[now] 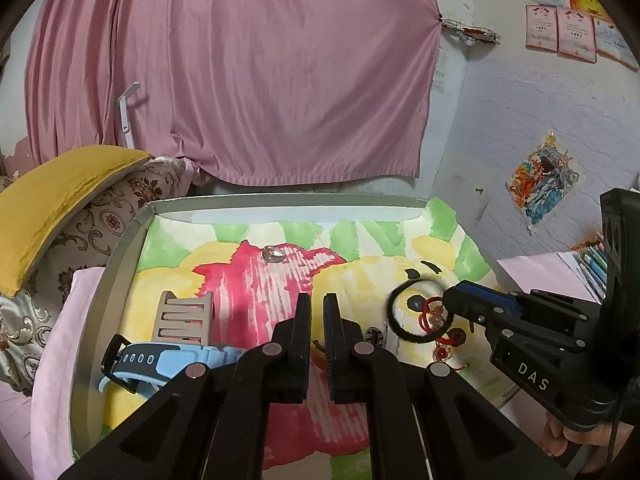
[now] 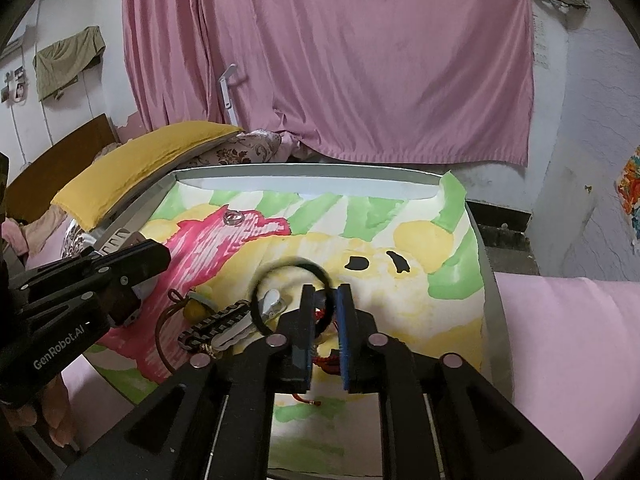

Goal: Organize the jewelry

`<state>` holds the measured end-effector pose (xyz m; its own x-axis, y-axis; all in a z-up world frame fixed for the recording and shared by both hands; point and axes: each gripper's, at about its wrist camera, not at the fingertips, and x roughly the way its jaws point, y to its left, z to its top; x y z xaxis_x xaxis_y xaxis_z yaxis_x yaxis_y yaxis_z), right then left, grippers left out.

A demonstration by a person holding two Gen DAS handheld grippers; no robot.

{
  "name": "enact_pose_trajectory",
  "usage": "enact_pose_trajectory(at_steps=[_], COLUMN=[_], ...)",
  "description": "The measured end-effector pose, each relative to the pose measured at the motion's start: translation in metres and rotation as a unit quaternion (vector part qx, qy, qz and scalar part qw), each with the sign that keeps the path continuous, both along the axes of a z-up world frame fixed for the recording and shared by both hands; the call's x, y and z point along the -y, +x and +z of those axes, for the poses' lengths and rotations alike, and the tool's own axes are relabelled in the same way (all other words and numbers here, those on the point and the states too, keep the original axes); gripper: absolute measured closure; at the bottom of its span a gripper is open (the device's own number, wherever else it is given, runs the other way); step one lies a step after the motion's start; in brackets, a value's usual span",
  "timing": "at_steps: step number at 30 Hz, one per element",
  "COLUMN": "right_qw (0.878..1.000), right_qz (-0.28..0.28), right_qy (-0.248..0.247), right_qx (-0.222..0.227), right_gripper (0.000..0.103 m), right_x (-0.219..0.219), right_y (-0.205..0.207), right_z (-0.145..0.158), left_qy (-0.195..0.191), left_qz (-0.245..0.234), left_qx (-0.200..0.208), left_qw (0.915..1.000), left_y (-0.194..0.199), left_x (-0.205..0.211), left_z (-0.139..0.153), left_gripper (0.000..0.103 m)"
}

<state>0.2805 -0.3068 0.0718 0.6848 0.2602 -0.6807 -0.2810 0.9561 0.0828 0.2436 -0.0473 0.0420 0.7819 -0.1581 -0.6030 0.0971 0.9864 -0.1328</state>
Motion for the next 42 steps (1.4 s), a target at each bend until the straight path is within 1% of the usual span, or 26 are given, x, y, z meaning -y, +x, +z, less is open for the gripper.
enact_pose_trajectory(at_steps=[2,4,6,8,9,10,11,12,13,14,15,16,17,18,19,20,22,25,28,31,36,39,42], right_qw=[1.000,1.000,1.000,0.999,0.999,0.999,0.998,0.997,0.996,0.994,0.993,0.992,0.990,0.988,0.987,0.986,0.983,0.980,0.980,0.980,0.979,0.979,0.982], right_qz=[-0.004,-0.008,-0.011,-0.015,-0.017,-0.018,-0.020,-0.025,-0.029,-0.030,-0.032,-0.035,-0.038,-0.039,-0.037,-0.036,-0.034,-0.024,-0.015,-0.008,-0.005,-0.003,-0.007], right_qy=[0.001,0.004,0.008,0.011,0.013,0.017,0.023,0.031,0.040,0.050,0.055,0.060,0.065,0.070,0.076,0.081,0.087,0.098,0.098,0.097,0.088,0.089,0.075], right_qx=[0.005,0.012,0.021,0.034,0.040,0.048,0.056,0.067,0.078,0.090,0.099,0.109,0.121,0.129,0.137,0.144,0.156,0.169,0.171,0.176,0.186,0.182,0.175], right_gripper=[0.087,0.070,0.065,0.065,0.062,0.053,0.047,0.041,0.040,0.039,0.036,0.030,0.026,0.022,0.020,0.019,0.013,0.006,0.005,0.002,0.002,0.002,0.002], right_x=[0.001,0.004,0.007,0.009,0.011,0.013,0.015,0.017,0.020,0.023,0.025,0.026,0.029,0.030,0.031,0.032,0.033,0.033,0.033,0.032,0.033,0.034,0.033], right_y=[-0.001,-0.004,-0.007,-0.011,-0.012,-0.014,-0.016,-0.020,-0.023,-0.028,-0.032,-0.037,-0.043,-0.048,-0.053,-0.059,-0.071,-0.086,-0.099,-0.114,-0.138,-0.155,-0.169], right_z=[0.001,0.003,0.005,0.009,0.012,0.014,0.017,0.021,0.024,0.029,0.032,0.035,0.039,0.042,0.045,0.047,0.053,0.057,0.059,0.060,0.062,0.062,0.061], left_qy=[0.001,-0.003,-0.005,-0.009,-0.010,-0.012,-0.013,-0.014,-0.015,-0.019,-0.023,-0.026,-0.029,-0.033,-0.035,-0.036,-0.037,-0.045,-0.048,-0.047,-0.037,-0.029,-0.021], left_qz=[0.003,0.003,0.005,0.007,0.008,0.009,0.010,0.014,0.017,0.020,0.022,0.026,0.031,0.036,0.039,0.041,0.044,0.038,0.039,0.044,0.055,0.060,0.064], left_qx=[-0.002,-0.002,0.003,0.014,0.020,0.028,0.038,0.048,0.057,0.067,0.077,0.084,0.094,0.102,0.108,0.114,0.123,0.127,0.132,0.137,0.147,0.153,0.158], left_qw=[1.0000,1.0000,1.0000,0.9998,0.9997,0.9995,0.9991,0.9986,0.9981,0.9973,0.9965,0.9958,0.9947,0.9936,0.9928,0.9920,0.9908,0.9901,0.9893,0.9885,0.9870,0.9860,0.9851], left_y=[0.000,0.001,0.000,-0.003,-0.004,-0.007,-0.010,-0.013,-0.016,-0.020,-0.025,-0.029,-0.035,-0.042,-0.047,-0.052,-0.065,-0.080,-0.096,-0.110,-0.136,-0.153,-0.169], left_x=[0.000,-0.002,-0.003,-0.006,-0.007,-0.008,-0.009,-0.010,-0.011,-0.013,-0.015,-0.017,-0.020,-0.023,-0.025,-0.027,-0.030,-0.034,-0.038,-0.042,-0.049,-0.048,-0.048], left_z=[0.000,0.000,0.001,0.005,0.006,0.009,0.012,0.014,0.016,0.019,0.022,0.025,0.028,0.031,0.033,0.035,0.039,0.041,0.042,0.042,0.042,0.041,0.039], left_gripper=[0.097,0.096,0.095,0.093,0.091,0.088,0.085,0.078,0.071,0.067,0.059,0.050,0.045,0.037,0.033,0.031,0.019,0.005,0.001,0.001,0.001,0.001,0.001])
